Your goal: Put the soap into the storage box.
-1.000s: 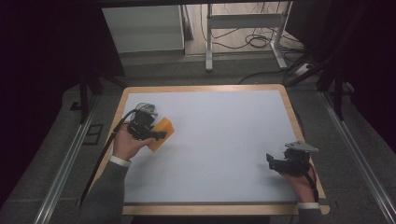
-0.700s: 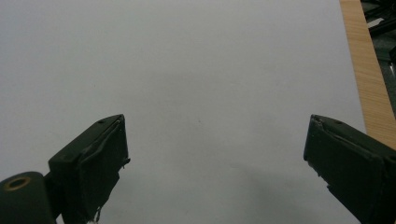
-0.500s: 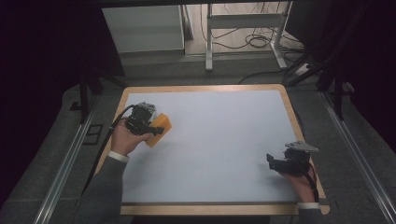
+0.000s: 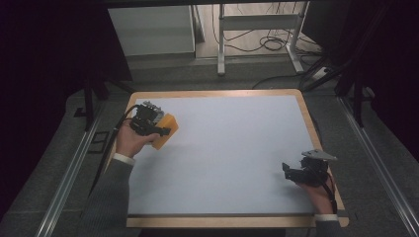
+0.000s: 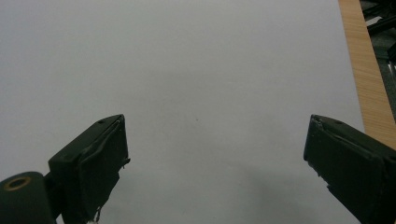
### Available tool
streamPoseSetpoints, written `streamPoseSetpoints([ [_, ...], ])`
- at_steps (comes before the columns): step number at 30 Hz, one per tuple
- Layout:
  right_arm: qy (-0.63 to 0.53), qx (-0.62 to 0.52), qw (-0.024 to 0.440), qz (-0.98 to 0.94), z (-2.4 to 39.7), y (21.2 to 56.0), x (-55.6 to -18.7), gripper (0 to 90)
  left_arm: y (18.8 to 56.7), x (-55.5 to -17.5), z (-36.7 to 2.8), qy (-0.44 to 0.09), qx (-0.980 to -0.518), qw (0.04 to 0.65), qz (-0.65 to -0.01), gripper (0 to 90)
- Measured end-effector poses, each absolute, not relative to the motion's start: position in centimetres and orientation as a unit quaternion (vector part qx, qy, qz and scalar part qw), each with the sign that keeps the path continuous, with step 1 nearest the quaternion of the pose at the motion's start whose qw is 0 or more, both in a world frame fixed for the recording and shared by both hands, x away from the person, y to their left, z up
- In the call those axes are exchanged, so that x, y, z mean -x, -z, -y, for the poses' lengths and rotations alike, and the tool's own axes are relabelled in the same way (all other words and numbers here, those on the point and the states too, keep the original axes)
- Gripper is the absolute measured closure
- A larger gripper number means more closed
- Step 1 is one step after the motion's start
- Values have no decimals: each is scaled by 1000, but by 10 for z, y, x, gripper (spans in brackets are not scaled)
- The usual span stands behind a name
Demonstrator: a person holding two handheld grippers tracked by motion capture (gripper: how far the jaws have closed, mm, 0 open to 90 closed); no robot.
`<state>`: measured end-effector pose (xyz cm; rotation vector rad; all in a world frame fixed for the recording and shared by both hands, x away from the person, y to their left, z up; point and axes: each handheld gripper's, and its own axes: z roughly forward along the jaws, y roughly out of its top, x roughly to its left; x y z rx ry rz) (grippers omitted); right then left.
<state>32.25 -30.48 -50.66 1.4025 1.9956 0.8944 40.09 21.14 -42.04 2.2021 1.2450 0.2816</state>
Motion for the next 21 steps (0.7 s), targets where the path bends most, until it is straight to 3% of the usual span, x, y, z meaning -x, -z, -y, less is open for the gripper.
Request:
streamPoseSetpoints([
  [21, -331, -523, 270, -738, 305, 507, -322, 63, 419, -424, -226, -123, -803, 298, -502, 610],
])
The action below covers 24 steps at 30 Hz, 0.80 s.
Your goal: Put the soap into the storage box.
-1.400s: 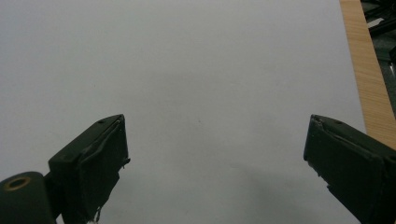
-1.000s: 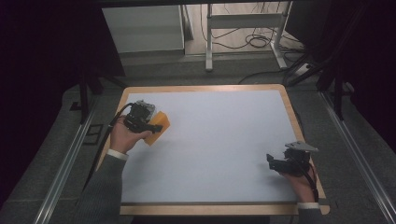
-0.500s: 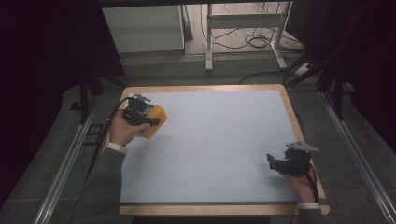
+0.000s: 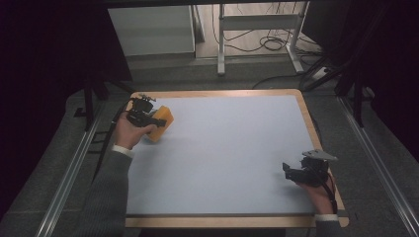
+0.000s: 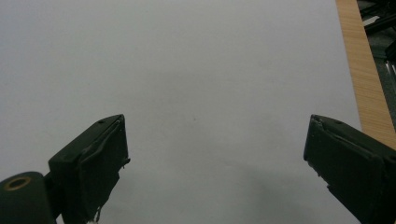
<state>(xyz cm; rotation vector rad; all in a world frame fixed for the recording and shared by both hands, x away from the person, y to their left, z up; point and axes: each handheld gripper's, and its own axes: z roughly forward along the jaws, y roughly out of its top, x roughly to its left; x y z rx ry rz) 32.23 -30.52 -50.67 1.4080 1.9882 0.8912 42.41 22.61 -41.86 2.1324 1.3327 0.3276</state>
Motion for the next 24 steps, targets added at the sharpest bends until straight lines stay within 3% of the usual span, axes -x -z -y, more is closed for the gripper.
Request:
streamPoseSetpoints([
  [24, -328, -528, 270, -736, 307, 508, -323, 63, 430, -467, -262, -116, -763, 287, -567, 610],
])
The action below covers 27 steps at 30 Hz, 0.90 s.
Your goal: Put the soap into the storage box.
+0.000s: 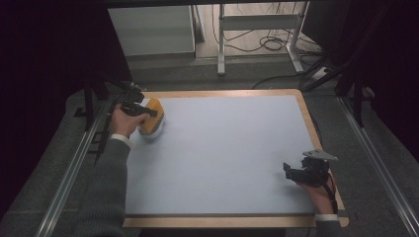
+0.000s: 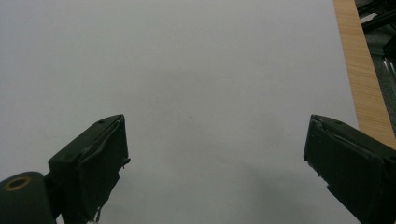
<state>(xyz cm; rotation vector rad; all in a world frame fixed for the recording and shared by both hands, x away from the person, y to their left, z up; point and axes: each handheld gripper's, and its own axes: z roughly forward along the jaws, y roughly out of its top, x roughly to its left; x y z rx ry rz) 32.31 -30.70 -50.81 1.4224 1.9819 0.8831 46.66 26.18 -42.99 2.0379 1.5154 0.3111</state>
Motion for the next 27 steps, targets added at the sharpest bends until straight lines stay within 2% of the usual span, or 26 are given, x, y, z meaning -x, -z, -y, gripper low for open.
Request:
streamPoseSetpoints([
  [27, -323, -527, 274, -737, 307, 509, -323, 64, 460, -484, -275, -94, -739, 279, -606, 609],
])
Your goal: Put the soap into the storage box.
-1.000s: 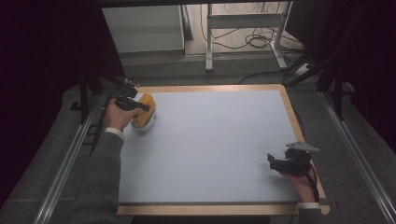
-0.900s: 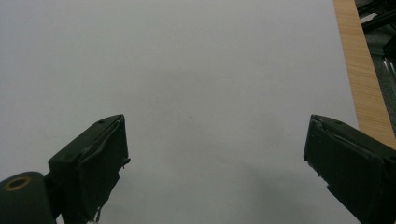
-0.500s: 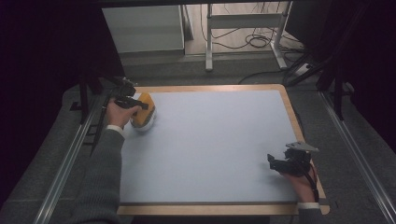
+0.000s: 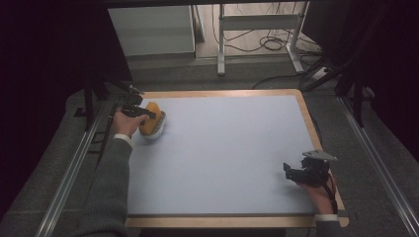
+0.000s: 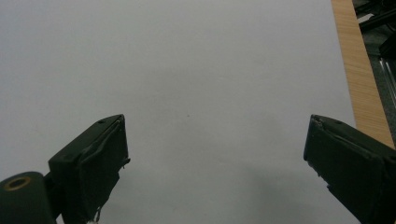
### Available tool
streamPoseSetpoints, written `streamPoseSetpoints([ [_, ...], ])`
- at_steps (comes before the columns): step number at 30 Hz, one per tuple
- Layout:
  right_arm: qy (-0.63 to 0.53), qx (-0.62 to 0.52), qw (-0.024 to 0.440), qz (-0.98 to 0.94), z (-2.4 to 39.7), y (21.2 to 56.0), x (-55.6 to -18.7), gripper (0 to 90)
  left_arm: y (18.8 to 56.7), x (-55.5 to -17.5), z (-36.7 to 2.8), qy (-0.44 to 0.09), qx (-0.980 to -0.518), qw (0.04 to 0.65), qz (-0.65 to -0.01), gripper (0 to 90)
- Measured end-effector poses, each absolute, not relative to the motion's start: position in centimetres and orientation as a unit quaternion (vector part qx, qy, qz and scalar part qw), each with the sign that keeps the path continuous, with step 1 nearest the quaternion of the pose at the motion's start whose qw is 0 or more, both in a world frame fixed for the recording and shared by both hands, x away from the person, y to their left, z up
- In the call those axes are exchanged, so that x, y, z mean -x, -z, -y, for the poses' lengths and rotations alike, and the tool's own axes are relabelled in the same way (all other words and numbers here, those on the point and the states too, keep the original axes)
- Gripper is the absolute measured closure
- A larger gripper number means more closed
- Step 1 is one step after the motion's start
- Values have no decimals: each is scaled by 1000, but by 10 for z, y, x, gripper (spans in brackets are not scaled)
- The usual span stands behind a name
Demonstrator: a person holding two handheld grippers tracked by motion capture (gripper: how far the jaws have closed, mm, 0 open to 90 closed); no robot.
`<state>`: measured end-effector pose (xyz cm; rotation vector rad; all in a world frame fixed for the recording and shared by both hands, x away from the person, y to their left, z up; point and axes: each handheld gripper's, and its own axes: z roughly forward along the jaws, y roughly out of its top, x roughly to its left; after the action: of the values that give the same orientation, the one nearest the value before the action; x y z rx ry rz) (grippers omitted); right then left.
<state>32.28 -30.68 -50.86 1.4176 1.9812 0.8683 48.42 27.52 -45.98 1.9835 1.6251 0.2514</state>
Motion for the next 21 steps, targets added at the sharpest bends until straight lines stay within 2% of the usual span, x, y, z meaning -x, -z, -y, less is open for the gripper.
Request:
streamPoseSetpoints([
  [21, -321, -527, 270, -740, 307, 511, -324, 63, 468, -492, -274, -94, -728, 287, -616, 609],
])
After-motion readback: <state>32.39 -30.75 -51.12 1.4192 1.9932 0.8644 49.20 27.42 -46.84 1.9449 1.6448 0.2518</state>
